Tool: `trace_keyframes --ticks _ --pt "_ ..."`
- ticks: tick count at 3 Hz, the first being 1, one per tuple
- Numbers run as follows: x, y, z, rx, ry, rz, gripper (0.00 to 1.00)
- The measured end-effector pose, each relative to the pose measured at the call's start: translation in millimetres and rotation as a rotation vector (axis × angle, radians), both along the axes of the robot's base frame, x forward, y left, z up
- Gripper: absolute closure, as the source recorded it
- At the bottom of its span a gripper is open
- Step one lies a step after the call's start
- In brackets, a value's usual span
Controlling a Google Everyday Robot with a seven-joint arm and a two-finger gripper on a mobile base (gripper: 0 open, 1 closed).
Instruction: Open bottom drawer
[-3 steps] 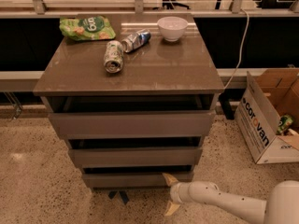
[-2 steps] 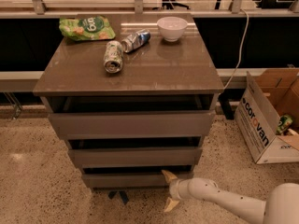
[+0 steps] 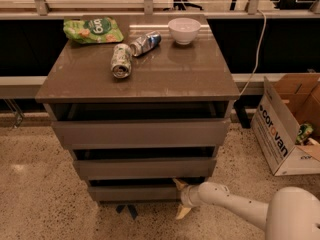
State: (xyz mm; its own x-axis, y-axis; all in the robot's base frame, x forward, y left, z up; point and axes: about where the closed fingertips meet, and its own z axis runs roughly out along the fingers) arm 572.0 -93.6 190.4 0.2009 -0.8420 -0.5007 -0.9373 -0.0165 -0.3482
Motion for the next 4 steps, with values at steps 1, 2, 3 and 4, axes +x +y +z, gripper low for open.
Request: trace_keyframes --ticks 1,2,3,4 --pt "11.1 -5.3 -13.2 -0.007 0.026 -0.017 0.08" --pt "18.3 -10.2 -22.4 -0.008 0.045 -0.032 0.10" --pt "21.8 -11.0 -30.5 -0.016 0.067 -0.034 0.21" --pt "17.3 -8.5 -37.1 -0.025 0.091 -0.022 0.34"
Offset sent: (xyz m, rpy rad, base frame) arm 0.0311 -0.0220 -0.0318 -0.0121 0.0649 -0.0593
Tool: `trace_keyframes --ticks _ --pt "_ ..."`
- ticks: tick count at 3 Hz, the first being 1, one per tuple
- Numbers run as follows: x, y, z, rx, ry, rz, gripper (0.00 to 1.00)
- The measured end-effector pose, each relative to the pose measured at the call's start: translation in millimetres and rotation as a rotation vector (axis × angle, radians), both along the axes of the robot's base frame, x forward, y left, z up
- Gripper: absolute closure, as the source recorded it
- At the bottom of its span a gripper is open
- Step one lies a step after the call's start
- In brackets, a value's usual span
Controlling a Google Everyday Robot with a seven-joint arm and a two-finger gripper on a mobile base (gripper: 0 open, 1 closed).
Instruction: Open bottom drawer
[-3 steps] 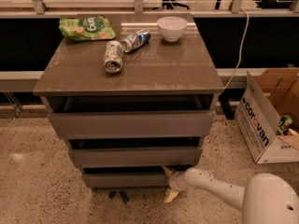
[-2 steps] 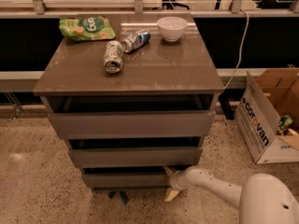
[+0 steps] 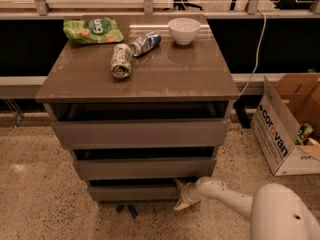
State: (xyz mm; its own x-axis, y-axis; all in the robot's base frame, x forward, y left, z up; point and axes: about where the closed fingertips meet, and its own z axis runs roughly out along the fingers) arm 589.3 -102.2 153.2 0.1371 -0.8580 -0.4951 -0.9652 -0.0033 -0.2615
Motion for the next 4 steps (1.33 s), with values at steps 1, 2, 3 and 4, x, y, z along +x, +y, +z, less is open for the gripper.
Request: trace_keyframes --ticks 1,2,3,4 --pt "-0.2 0.0 1.8 0.000 0.000 0.000 0.38" --pt "-0.2 0.1 5.7 0.000 0.000 0.000 0.42" --pt "-0.2 0.1 9.4 0.000 0.000 0.000 0.41" --pt "-0.3 0.1 10.3 0.000 0.000 0.000 0.36"
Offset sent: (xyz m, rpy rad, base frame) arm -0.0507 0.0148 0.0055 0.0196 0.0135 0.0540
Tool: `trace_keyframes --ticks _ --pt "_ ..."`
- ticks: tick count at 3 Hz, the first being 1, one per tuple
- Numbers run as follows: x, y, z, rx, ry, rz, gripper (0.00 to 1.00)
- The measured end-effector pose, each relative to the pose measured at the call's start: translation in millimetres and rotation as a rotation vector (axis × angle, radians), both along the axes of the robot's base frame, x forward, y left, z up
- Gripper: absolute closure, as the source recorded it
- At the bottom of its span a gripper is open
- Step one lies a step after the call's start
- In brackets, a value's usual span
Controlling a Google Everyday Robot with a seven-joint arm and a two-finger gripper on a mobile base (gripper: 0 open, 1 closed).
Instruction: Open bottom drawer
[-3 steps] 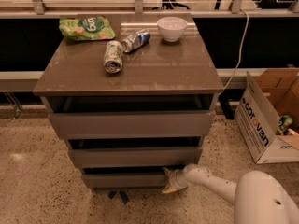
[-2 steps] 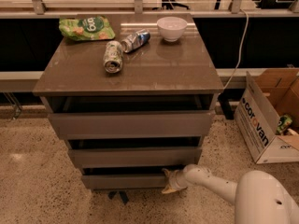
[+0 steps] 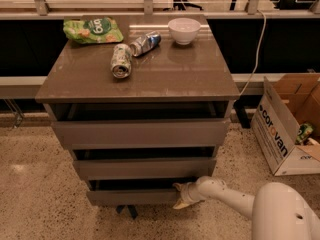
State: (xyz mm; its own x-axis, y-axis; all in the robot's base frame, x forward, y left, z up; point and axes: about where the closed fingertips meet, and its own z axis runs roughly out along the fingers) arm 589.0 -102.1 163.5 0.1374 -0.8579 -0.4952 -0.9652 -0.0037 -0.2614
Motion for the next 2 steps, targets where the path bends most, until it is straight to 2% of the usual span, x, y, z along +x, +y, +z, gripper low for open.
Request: trace_keyframes --ticks 1,2 --pt "0.0 0.0 0.0 0.000 0.000 0.000 0.37" --pt "-17.9 6.3 8.9 0.010 -0.002 0.020 0.37"
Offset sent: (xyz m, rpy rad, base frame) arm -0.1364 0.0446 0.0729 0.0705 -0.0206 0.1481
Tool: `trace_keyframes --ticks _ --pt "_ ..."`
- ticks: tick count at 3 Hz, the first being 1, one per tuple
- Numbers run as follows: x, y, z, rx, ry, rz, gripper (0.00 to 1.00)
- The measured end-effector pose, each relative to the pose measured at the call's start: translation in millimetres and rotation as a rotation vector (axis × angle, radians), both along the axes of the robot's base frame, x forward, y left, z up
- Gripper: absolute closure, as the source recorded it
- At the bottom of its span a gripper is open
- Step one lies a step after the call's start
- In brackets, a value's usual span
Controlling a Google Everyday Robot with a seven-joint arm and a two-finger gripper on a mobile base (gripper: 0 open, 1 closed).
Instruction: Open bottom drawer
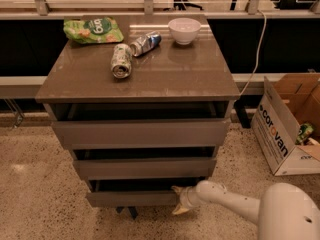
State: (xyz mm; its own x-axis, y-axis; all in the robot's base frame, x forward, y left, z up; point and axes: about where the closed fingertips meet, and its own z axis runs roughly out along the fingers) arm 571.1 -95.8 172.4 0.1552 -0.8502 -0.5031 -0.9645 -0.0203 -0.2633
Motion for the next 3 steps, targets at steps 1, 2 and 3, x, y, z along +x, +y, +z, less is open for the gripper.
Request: trace_keyframes --ticks 1,2,3 --pt "-46.8 15.6 27.5 0.028 -0.009 0.051 0.36" --pt "-85.9 29.6 53.1 0.048 -0.012 0.102 0.37" --pt "-113.9 39.7 71.9 0.059 -0.014 0.139 0.32"
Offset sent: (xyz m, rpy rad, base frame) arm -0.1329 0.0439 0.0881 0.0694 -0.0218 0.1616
